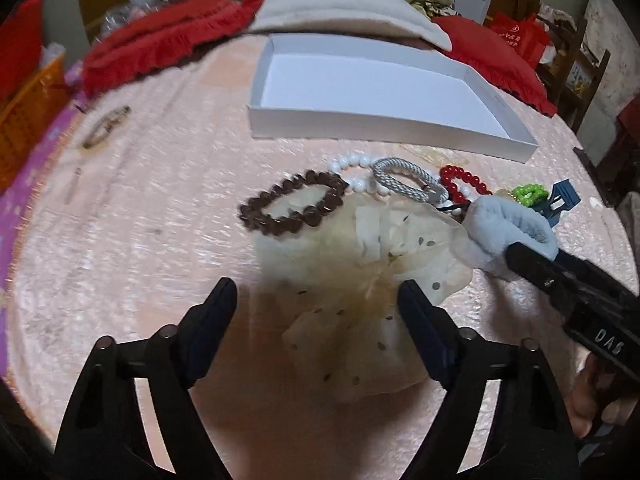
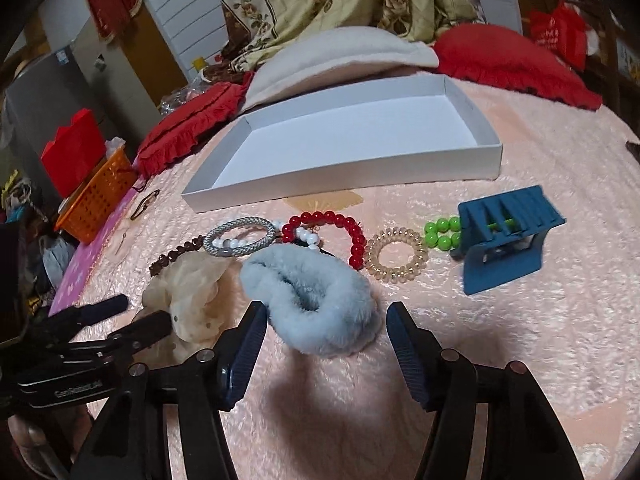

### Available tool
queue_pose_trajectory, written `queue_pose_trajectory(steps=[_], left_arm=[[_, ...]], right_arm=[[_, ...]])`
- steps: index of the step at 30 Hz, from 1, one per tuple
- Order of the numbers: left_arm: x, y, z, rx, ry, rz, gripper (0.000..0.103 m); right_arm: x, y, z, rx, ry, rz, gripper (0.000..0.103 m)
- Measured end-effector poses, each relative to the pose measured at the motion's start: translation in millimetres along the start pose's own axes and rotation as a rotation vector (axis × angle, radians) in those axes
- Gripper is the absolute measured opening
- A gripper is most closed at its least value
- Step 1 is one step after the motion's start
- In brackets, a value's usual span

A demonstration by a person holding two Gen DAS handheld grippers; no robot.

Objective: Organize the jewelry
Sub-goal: 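Grasp the cream scrunchie with the left tool while the right tool grasps the blue scrunchie, then carry both scrunchies into the white tray and open both tools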

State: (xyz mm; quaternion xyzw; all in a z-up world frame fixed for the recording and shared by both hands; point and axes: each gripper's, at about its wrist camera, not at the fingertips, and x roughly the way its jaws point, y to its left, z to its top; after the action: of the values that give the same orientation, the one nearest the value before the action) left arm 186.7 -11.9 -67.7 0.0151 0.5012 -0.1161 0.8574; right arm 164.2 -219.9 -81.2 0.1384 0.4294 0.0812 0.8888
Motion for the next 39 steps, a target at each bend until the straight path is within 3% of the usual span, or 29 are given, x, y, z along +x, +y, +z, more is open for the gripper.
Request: queue_pose_trajectory(steps=[2, 4, 6, 7, 12, 22, 32, 36, 39], left_arm=[[3, 0, -1, -0.018, 0.006, -0.026, 0.07], [6, -4, -3, -0.019, 0.019, -0.071, 0.034], [2, -6, -4, -0.024, 0.002, -0.084, 0.019], [-1, -7, -6, -0.021, -0.004, -0.098, 0.017], [-28, -5, -16, -0.027, -0.017, -0.139, 0.015], [-100, 4, -28, 0.014, -0.131, -0.17, 0.015], [-124, 0, 39, 0.082, -0.259, -0.16, 0.015], [-108, -3, 82, 0.119, -0.276, -0.113, 0.015], [-78, -1, 117, 0.122, -0.24, -0.085, 0.015]], right_arm=[[2, 1, -1, -0.001, 0.004, 0.009, 0.06], [2, 4, -2, -0.008, 0.003, 0.013, 0.054], [1, 5, -2, -0.014, 0.0, 0.018, 0.039], [0, 4, -3, -0.012, 0.006, 0.031, 0.036], [-12, 6, -7, -0.01, -0.004, 0.067, 0.026], [-60, 15, -7, -0.041, -0.056, 0.11, 0.026], [-60, -2, 47, 0.08, -0.086, 0.14, 0.026], [-47, -10, 82, 0.114, -0.099, 0.112, 0.026], [-27, -18, 110, 0.145, -0.09, 0.078, 0.026]])
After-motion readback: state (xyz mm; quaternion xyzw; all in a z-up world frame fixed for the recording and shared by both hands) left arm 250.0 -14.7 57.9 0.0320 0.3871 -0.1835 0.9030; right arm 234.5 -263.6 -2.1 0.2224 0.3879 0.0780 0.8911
